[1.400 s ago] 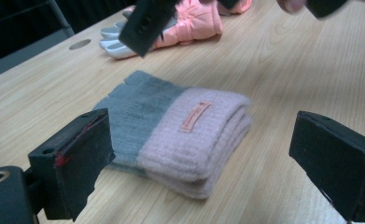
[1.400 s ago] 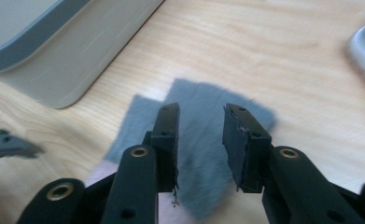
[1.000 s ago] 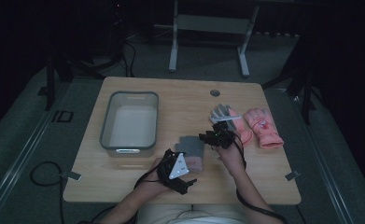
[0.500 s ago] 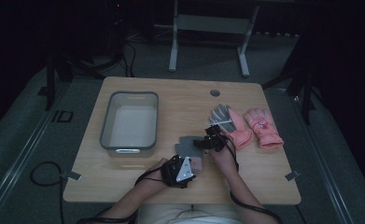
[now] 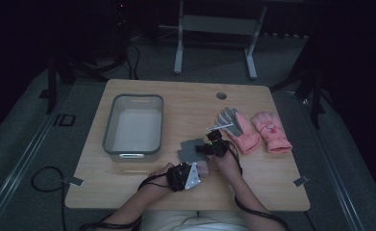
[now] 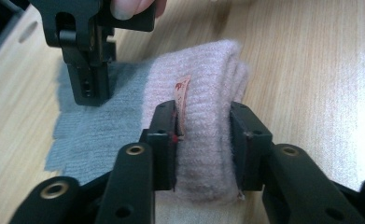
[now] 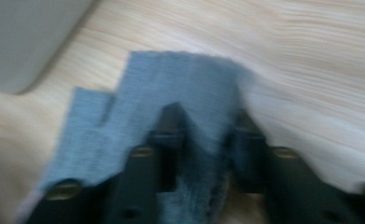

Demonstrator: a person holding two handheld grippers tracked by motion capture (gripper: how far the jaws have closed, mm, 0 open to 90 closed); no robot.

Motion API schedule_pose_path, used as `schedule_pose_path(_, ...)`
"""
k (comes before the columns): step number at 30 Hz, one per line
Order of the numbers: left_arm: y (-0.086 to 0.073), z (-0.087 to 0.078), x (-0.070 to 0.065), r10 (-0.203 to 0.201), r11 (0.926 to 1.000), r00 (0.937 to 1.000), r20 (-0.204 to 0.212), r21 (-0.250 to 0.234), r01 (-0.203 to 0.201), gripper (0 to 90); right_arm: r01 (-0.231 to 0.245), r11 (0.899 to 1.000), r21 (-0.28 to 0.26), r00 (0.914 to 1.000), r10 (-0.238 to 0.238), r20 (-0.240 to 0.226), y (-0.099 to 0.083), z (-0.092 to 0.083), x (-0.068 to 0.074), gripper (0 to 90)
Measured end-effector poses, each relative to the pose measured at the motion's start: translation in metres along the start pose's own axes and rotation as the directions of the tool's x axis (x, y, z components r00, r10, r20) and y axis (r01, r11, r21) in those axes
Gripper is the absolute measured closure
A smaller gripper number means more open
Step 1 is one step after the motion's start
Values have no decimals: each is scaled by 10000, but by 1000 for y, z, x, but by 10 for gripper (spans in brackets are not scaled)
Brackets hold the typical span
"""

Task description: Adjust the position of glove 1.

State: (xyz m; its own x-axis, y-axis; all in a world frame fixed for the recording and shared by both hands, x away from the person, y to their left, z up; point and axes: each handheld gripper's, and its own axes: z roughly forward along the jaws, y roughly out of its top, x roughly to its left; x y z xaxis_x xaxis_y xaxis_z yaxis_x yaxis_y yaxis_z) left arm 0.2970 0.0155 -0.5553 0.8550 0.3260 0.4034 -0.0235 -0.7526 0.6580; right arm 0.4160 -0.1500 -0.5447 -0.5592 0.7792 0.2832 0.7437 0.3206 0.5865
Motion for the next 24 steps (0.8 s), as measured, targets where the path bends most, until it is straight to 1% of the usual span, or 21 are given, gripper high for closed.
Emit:
schedule_pose_path(1, 0, 0, 1, -66, 10000, 10000, 40, -2, 67, 682, 202, 9998, -54, 9998, -202, 65, 0, 1, 4, 737)
schedule_pose_path(3, 1, -1, 7, -550, 9985, 9979, 331, -12, 551, 688, 245, 9997, -91, 9997, -244, 47, 1, -1, 5, 743)
schedule_pose_path(5, 1, -2, 8, -585, 9983, 9975, 388, 17, 585, 689, 355, 9992, -167, 9994, -355, 32, 3, -3, 7, 746)
schedule_pose_path(6, 3, -5, 13, -774, 9970, 9951, 623, 88, 770, 692, 376, 9990, -261, 9992, -379, -106, 4, -6, 7, 746)
schedule_pose_path(10, 8, -17, 26, -875, 9961, 9898, 1121, 177, 861, 699, 488, 9971, -583, 9973, -519, -521, 10, -19, 9, 747)
schedule_pose_path(13, 16, -30, 36, -825, 9966, 9889, 1234, 163, 811, 703, 567, 9944, -897, 9952, -635, -749, 16, -29, 12, 747)
schedule_pose_path(15, 20, -40, 43, -724, 9974, 9903, 1185, 125, 714, 706, 360, 9930, -1123, 9930, -482, -1082, 20, -37, 14, 747)
schedule_pose_path(17, 25, -50, 50, -779, 9970, 9898, 1190, 74, 775, 710, 484, 9886, -1422, 9917, -646, -1115, 27, -47, 20, 748)
schedule_pose_path(18, 25, -50, 50, -779, 9970, 9898, 1190, 74, 775, 712, 484, 9886, -1422, 9917, -646, -1115, 27, -47, 20, 748)
schedule_pose_path(19, 29, -58, 56, -705, 9975, 9913, 1116, 38, 705, 712, 536, 9860, -1576, 9910, -720, -1132, 30, -52, 23, 748)
schedule_pose_path(20, 31, -61, 60, -729, 9973, 9909, 1127, 24, 731, 713, 635, 9817, -1795, 9903, -843, -1107, 36, -59, 28, 749)
schedule_pose_path(22, 36, -70, 69, -694, 9975, 9917, 1080, -30, 701, 713, 690, 9766, -2039, 9895, -930, -1105, 43, -65, 31, 749)
schedule_pose_path(24, 40, -78, 77, -690, 9975, 9925, 1005, -88, 703, 714, 757, 9734, -2164, 9889, -1011, -1093, 52, -70, 34, 749)
